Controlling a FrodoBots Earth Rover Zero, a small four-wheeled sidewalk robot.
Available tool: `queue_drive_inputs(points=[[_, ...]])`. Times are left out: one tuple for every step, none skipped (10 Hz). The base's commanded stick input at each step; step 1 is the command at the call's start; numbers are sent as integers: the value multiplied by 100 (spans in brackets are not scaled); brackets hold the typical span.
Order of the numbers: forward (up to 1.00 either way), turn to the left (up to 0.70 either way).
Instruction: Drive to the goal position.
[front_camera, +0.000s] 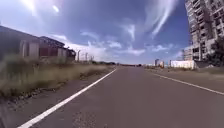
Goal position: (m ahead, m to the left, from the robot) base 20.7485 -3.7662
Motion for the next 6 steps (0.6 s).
queue_drive_inputs(points=[[100, 0], [100, 0], [100, 0], [100, 0], [100, 0], [100, 0]])
